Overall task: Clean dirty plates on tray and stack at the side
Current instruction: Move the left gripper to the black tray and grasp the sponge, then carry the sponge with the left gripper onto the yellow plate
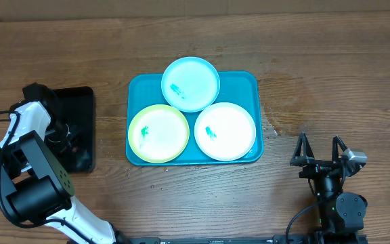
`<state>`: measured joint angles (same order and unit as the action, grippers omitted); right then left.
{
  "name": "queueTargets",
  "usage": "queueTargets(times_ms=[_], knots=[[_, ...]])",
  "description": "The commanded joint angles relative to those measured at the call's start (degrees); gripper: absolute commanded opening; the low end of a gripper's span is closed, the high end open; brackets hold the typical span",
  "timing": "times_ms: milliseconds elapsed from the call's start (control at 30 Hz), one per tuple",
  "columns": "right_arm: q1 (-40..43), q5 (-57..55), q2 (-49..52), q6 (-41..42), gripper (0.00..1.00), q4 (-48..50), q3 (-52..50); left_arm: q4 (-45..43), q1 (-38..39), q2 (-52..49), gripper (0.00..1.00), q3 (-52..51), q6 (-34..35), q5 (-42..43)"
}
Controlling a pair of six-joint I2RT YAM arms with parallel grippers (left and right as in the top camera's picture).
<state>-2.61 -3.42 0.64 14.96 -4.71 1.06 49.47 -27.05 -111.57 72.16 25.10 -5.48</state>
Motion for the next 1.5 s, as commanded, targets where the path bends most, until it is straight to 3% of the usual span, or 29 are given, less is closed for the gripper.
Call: queueTargets(times_ms=[0, 300, 433, 533, 767, 900, 1000, 1067, 1233, 1267, 1300, 1467], knots=[[0.35, -0.37, -0.42, -0.13, 1.00, 0.28, -0.59, -4.04, -0.02, -0.83, 1.00, 0.81, 0.17, -3.96], [0.35, -0.37, -0.42, -0.11, 1.00, 0.28, -0.59, -13.16, -0.04, -0.85, 0.99, 0.74, 0.22, -9.51], [0.35, -0.37, -0.42, -0.11, 1.00, 0.28, -0.59, -13.29, -0.04, -0.87, 0.72, 0.50, 0.22, -8.92], [0.35, -0.39, -0.42, -0.11, 1.00, 0.28, -0.59, -13.33, -0.04, -0.96, 0.64, -0.13, 0.24, -7.21], [0.35, -0.37, -0.42, -0.11, 1.00, 0.28, -0.59, -16.65, -0.04, -1.79, 0.84, -3.58, 0.24, -4.07], [0.35, -0.37, -0.42, -0.11, 1.00, 0.28, -0.59, -17.97, -0.04, -2.43, 0.83, -3.87, 0.20, -5.14], [0.35, -0.39, -0.42, -0.11, 1.00, 0.28, -0.59, -18.05, -0.04, -2.43, 0.50, -3.87, 0.20, -5.29], [0.35, -0.37, -0.42, -0.11, 1.00, 0.28, -0.59, -17.94, -0.04, -2.43, 0.04, -3.87, -0.02, -5.49], [0.35, -0.37, -0.42, -0.11, 1.00, 0.28, -0.59, -14.97, -0.04, -1.95, 0.08, -3.13, -3.06, -5.31], [0.35, -0.37, -0.42, -0.11, 1.00, 0.28, -0.59, -12.92, -0.04, -1.95, 0.70, -2.67, -3.06, -4.37], [0.35, -0.37, -0.42, -0.11, 1.00, 0.28, -0.59, -11.54, -0.04, -1.95, 1.00, -2.51, -3.06, -3.26], [0.35, -0.37, -0.42, -0.11, 1.00, 0.28, -0.59, -4.17, -0.04, -1.95, 1.00, -2.27, -3.28, 6.12]])
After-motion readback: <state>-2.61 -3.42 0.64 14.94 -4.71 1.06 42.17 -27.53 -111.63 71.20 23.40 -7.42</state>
